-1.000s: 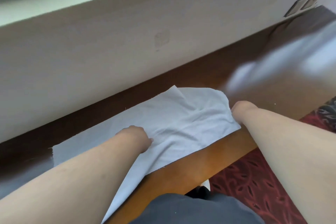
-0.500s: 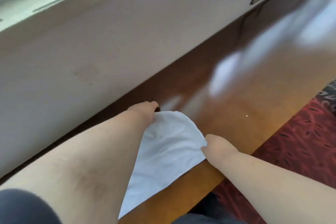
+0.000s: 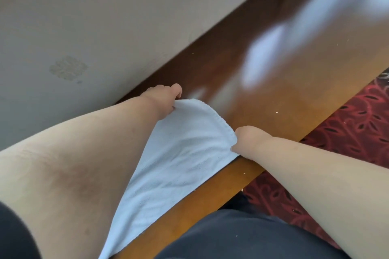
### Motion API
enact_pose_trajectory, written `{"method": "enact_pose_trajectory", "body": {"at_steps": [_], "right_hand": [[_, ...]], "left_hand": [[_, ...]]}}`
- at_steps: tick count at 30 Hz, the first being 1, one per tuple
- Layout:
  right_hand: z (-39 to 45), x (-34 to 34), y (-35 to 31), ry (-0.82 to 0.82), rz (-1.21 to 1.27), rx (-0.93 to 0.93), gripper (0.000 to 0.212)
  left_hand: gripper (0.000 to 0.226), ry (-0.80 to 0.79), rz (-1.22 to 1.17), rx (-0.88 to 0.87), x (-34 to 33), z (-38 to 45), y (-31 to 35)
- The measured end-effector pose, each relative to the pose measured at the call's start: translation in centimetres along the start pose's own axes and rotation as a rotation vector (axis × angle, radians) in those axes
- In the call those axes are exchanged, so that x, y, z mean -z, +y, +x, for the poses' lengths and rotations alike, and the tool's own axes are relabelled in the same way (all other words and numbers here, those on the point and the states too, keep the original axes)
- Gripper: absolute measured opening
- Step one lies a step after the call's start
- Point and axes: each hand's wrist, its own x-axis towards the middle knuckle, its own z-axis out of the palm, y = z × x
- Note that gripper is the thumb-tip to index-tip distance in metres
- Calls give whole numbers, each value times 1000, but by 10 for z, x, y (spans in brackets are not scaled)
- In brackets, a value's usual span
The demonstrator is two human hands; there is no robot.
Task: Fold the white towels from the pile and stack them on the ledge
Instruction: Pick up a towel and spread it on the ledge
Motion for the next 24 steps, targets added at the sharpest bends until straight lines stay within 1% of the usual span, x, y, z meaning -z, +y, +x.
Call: {"method": "enact_pose_trajectory", "body": {"at_steps": [2,4,6,8,10,13,14,15,16,17,18,20,23,24], "right_hand": [[0,-2,1,21,7,-10,17],[-2,-5,3,42,20,-30,22],[-5,-7,5,51,41,-58,25],[-7,-9,6,58,72,-86,26],[-11,-11,8,67,114,-117,23],[-15,-15,9,82,159,-152,24],[-16,-16,8,91,164,-157,22],[-17,-17,8,99,169,-158,22],[-18,-17,8,103,174,-158,21],[-18,-17,7,102,175,-159,21],[-18,-16,7,99,167,-159,22],[-19,-13,6,85,136,-157,25],[-19,-11,7,69,119,-152,31],[-18,-11,8,66,120,-150,32]], "left_hand": [[20,-12,59,-24,1,2,2],[8,20,175,-73,1,5,3],[16,81,186,-114,0,8,2],[19,79,72,-150,-1,8,-1],[14,56,-70,-151,-3,6,-4],[10,73,-172,-160,-5,3,-4],[16,50,-184,-176,-5,2,-3],[29,12,-171,-199,-4,2,-1],[44,-23,-125,-222,-3,2,0],[54,-48,-55,-234,-2,3,1],[57,-60,5,-235,-1,4,1],[48,-65,55,-233,2,5,1],[21,-30,81,-267,9,9,-2],[21,-17,97,-266,12,11,-4]]}}
